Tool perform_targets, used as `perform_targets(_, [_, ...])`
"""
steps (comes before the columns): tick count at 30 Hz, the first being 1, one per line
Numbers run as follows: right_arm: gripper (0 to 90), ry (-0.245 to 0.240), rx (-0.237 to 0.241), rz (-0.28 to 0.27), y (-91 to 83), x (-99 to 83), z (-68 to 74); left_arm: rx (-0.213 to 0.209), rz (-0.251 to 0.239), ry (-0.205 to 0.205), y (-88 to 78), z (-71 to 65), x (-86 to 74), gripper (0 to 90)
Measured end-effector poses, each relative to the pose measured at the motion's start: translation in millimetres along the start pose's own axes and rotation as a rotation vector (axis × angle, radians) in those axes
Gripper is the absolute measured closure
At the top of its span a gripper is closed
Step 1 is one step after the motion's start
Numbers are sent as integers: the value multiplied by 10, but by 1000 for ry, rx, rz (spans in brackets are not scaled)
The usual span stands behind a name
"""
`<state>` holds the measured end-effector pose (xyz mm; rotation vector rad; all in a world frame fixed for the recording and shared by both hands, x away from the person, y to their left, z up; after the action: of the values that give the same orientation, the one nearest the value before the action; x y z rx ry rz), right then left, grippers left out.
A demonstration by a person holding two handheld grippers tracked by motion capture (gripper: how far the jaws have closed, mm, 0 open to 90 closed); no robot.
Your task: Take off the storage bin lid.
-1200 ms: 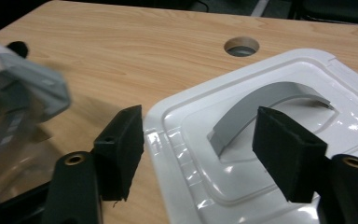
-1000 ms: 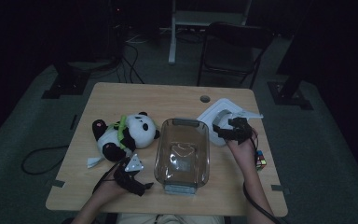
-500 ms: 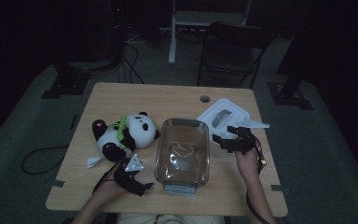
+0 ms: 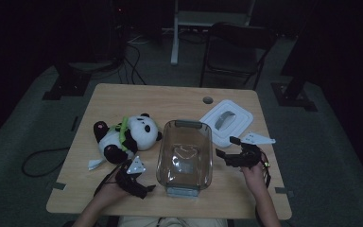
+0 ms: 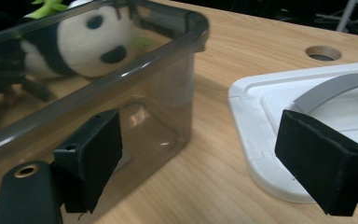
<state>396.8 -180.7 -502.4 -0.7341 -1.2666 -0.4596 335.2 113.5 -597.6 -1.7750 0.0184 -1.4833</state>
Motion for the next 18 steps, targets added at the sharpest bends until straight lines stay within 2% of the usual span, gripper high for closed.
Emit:
perform_targets(5, [154,-25,48,36,-67,-127,83,6,1,-5,1,-2,1,17])
perform_targets(7, [155,-20,87,56,-86,-197,128,10,2,-8,2,-2,1,17])
perform_targets(11, [154,-61,127,69,-103,-324,189,35,-1,-26,15,-8,10,17])
perform_targets(15, [154,-89,157,91,-122,-451,239,36,0,-26,15,-10,10,17])
perform_targets(18, [154,-72,204,130,-125,-558,293,34,-1,-25,16,-13,10,17])
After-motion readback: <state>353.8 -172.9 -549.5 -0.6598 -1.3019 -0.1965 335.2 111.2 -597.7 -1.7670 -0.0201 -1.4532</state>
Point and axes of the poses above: each handheld gripper's, and its own axes: y roughly forward along the jaws, x roughly out of its top, z roughly to its left, the point moved 10 cm from there along y, roughly forward along the jaws, and after that the axes turned 12 degrees about -z, right-handed, at the moved point
